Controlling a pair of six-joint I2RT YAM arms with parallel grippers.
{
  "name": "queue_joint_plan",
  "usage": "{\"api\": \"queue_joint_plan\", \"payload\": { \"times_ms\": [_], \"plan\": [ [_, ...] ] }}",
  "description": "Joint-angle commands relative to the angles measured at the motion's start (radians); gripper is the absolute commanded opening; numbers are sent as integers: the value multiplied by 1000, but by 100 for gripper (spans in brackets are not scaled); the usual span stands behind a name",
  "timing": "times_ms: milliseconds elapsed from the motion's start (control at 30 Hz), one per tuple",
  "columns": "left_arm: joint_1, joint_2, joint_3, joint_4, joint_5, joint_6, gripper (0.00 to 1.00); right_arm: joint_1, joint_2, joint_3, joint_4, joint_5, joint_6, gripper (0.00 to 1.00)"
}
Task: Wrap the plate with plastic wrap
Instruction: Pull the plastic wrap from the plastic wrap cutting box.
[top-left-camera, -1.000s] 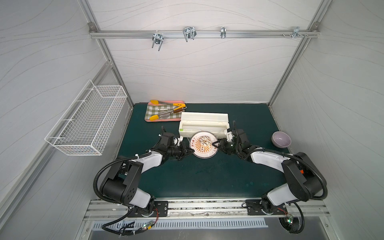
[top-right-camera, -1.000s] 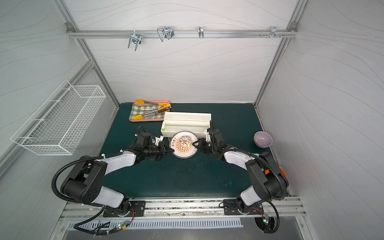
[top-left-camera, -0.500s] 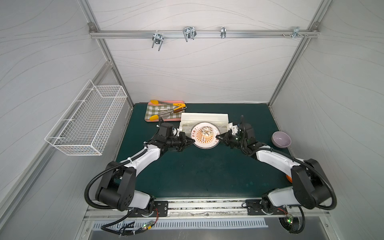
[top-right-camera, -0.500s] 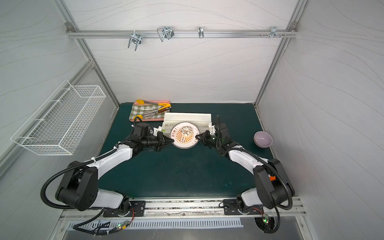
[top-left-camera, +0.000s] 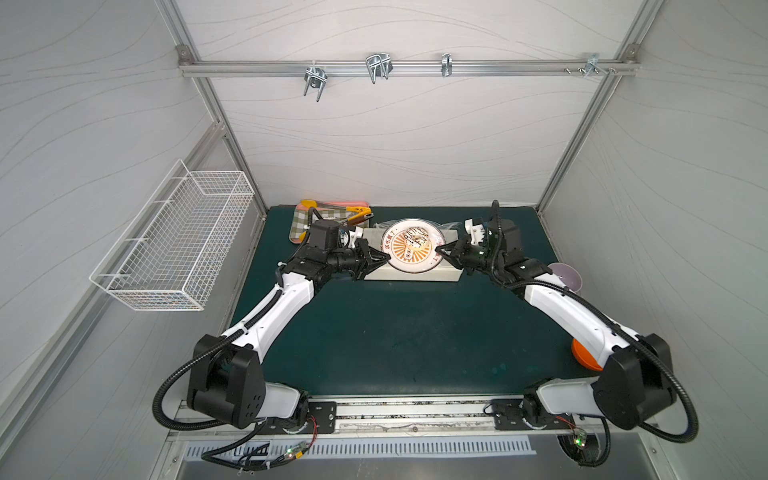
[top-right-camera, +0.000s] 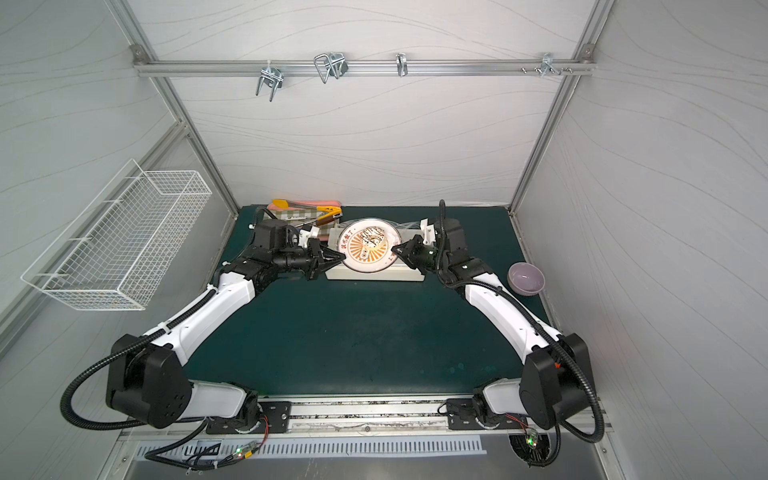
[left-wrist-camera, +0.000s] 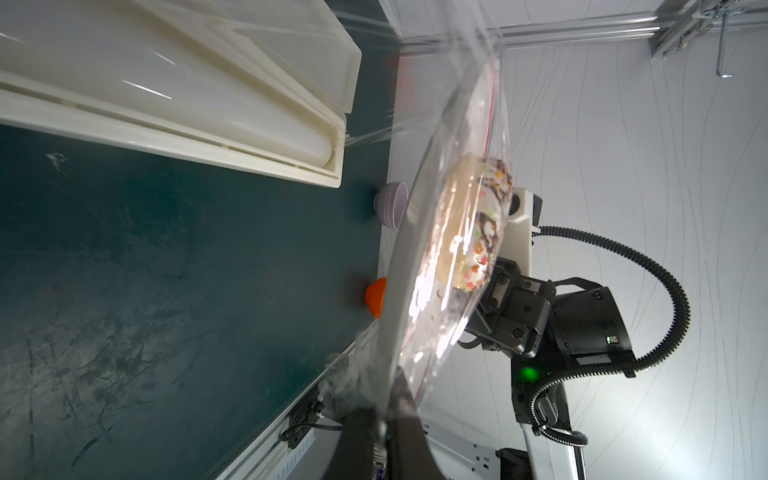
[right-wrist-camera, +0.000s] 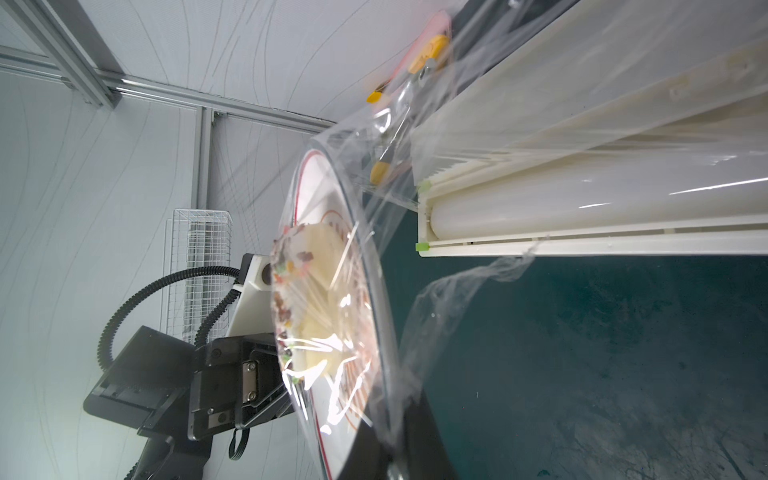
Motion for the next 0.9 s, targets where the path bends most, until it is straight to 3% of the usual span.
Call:
{"api": "queue_joint_plan", "payload": {
  "times_ms": [0, 200, 433, 867],
  "plan": [
    [29, -96, -1, 22, -28, 44, 0, -8, -101, -20, 3, 20, -9, 0],
    [-9, -237, -249, 147, -78, 11, 0, 31, -211, -243, 103, 44, 16, 0],
    [-47, -342, -471, 159, -127, -5, 0, 114, -302, -459, 138, 106, 59, 0],
    [-87, -379, -704, 117, -202, -6, 0, 251, -278, -717, 156, 241, 132, 0]
  ]
}}
